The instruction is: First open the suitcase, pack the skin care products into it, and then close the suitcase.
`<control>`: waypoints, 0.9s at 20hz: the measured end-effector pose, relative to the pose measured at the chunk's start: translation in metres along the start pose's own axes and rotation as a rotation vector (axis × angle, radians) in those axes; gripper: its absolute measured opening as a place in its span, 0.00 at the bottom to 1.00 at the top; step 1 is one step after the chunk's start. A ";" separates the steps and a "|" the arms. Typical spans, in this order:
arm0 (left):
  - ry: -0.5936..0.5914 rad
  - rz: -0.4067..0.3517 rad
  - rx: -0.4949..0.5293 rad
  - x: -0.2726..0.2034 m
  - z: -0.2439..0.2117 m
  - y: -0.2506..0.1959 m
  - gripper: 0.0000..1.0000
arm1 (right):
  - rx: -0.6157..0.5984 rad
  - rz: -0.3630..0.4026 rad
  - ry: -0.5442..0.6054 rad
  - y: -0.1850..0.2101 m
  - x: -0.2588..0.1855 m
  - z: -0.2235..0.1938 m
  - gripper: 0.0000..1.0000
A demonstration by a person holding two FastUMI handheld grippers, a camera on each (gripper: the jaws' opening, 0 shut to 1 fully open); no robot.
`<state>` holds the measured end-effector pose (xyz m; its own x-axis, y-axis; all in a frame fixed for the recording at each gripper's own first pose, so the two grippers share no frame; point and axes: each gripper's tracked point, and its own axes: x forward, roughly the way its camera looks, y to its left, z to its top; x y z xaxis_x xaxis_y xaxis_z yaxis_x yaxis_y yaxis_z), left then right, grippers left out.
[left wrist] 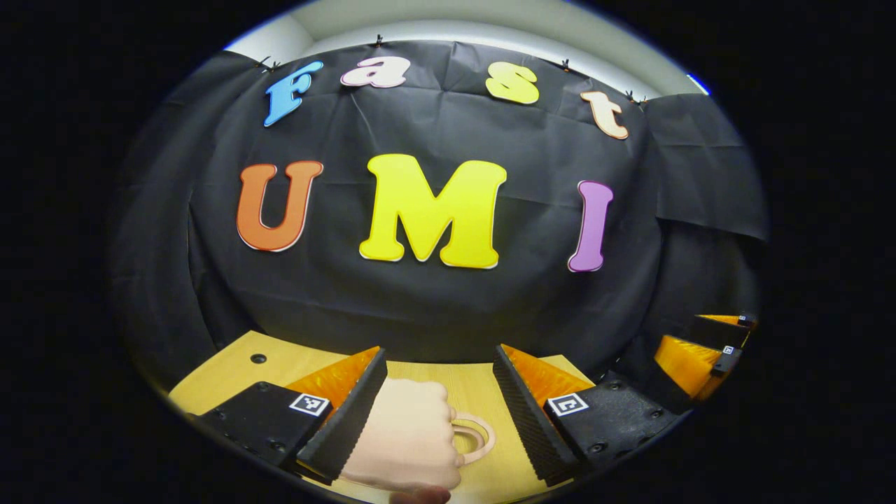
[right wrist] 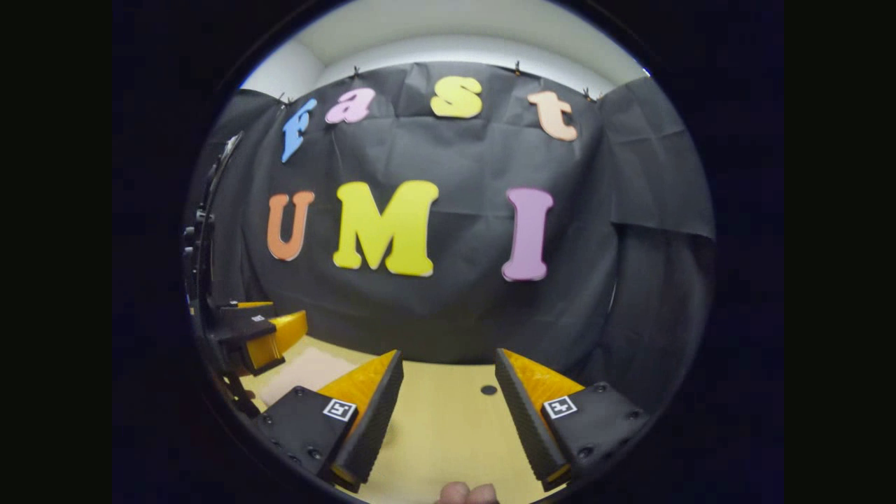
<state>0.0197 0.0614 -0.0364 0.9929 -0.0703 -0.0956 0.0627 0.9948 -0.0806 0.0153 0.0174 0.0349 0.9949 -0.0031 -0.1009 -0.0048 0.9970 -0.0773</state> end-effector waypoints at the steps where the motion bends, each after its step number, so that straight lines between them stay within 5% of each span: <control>1: -0.020 0.010 0.011 -0.006 0.009 0.007 1.00 | -0.003 -0.001 -0.027 0.010 0.001 0.010 0.80; 3: -0.042 0.021 0.011 -0.017 0.019 0.018 0.97 | 0.003 0.006 -0.067 0.030 0.000 0.025 0.78; 4: -0.044 0.019 0.005 -0.023 0.021 0.021 0.87 | 0.005 0.004 -0.077 0.036 -0.001 0.028 0.78; 5: -0.038 0.020 0.001 -0.027 0.020 0.024 0.97 | 0.003 -0.002 -0.085 0.041 -0.003 0.030 0.80; 18: -0.046 0.007 -0.008 -0.041 0.019 0.036 0.97 | -0.010 -0.036 -0.101 0.062 -0.017 0.028 0.80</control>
<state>-0.0172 0.1017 -0.0163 0.9970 -0.0594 -0.0501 0.0548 0.9946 -0.0882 0.0011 0.0817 0.0595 0.9995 -0.0307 0.0025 0.0308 0.9956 -0.0891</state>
